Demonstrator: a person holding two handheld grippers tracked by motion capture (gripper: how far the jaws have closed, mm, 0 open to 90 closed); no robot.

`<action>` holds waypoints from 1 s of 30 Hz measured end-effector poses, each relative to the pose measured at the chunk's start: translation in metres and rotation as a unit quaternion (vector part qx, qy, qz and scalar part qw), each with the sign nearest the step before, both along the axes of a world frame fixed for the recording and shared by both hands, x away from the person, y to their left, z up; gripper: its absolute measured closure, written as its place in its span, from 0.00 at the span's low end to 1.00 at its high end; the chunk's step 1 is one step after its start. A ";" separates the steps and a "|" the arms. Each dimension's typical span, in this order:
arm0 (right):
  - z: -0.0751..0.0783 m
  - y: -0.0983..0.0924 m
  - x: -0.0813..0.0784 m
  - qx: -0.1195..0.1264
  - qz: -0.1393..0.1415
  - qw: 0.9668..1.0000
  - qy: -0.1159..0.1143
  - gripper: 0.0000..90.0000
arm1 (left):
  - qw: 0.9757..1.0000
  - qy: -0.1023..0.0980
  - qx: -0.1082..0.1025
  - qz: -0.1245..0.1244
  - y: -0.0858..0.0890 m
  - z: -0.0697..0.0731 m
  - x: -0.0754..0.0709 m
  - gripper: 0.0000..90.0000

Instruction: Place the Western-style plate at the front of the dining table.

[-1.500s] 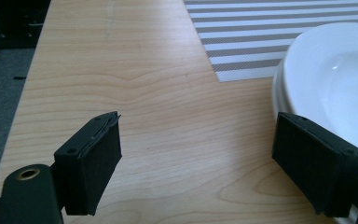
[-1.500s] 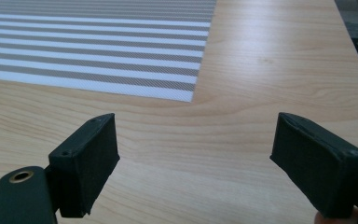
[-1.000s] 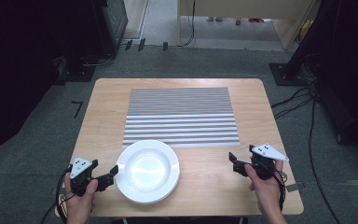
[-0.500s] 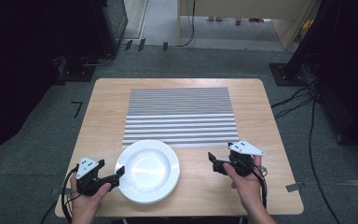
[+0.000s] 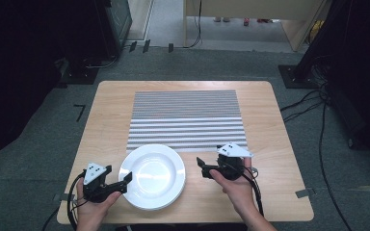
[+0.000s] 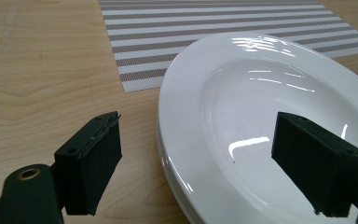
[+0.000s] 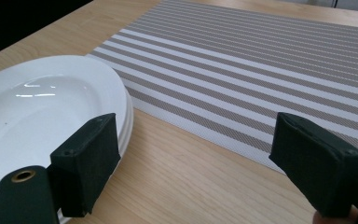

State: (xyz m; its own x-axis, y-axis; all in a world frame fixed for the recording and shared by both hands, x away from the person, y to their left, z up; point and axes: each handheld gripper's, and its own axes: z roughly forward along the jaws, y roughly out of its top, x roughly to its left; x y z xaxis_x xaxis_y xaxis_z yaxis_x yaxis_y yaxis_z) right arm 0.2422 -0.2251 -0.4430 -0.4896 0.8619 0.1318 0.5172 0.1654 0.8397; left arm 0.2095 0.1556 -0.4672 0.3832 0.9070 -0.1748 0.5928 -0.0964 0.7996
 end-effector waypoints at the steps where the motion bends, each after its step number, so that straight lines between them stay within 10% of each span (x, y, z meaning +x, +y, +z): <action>1: 0.000 0.002 0.000 0.001 0.001 1.000 -0.001 0.18 | 1.000 0.002 0.000 0.001 0.000 -0.001 0.000 0.18; 30: -0.019 0.063 -0.005 0.014 0.015 1.000 0.011 0.33 | 1.000 0.005 -0.002 -0.013 -0.010 -0.006 -0.003 0.30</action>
State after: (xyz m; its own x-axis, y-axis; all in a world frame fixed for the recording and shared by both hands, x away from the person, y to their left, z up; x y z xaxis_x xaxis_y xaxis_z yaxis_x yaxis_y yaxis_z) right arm 0.2370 -0.1618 -0.4618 -0.5118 0.8426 0.1675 0.5310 0.1569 0.8327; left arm 0.2061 0.1455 -0.4727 0.4057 0.8958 -0.1814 0.5979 -0.1100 0.7940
